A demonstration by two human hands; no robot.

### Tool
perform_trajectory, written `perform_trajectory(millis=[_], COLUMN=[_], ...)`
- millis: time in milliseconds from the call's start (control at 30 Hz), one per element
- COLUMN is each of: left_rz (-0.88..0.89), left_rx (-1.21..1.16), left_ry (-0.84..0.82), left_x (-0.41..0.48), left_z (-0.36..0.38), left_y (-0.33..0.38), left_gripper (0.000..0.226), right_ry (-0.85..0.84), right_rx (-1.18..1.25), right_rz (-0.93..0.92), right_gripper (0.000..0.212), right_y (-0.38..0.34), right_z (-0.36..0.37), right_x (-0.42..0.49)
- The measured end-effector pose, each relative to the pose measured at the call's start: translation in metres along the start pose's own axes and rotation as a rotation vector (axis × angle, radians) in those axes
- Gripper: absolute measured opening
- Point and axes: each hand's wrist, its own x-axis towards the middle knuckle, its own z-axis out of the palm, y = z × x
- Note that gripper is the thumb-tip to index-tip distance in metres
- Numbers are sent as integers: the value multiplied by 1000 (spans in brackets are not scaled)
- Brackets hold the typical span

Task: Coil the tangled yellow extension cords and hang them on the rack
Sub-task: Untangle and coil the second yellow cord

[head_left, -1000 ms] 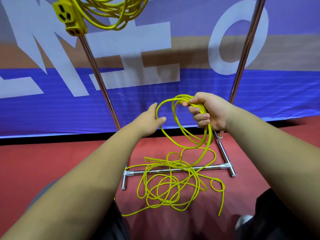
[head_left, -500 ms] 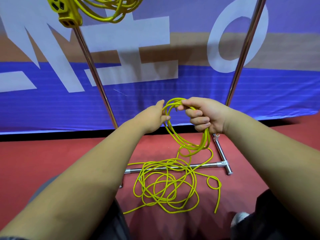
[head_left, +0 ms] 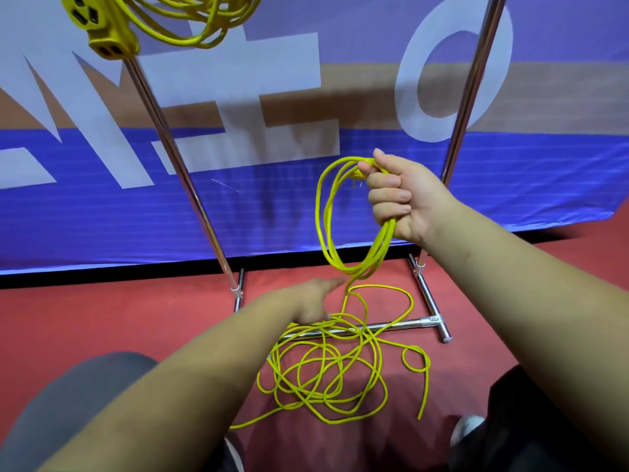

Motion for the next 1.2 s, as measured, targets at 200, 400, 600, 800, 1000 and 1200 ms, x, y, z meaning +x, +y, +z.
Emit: perform_trajectory(millis=[200, 400, 600, 800, 1000, 1200], left_rz=[78, -59, -327, -332, -372, -191], left_rx=[-47, -171, -1155, -1914, -1829, -1625], left_ry=[-29, 201, 431, 677, 356, 417], left_x=[15, 16, 11, -7, -32, -39], left_z=[23, -6, -51, -106, -126, -126], left_y=[13, -8, -16, -19, -36, -33], left_gripper=[31, 20, 16, 19, 28, 30], right_ry=[-76, -45, 86, 320, 374, 319], right_rx=[79, 43, -117, -275, -473, -775], right_rz=[19, 14, -13, -56, -48, -43], right_gripper=[32, 31, 29, 29, 30, 27], right_y=[-9, -23, -29, -16, -7, 2], right_z=[0, -12, -23, -29, -37, -36], right_x=[-3, -8, -12, -1, 2, -1])
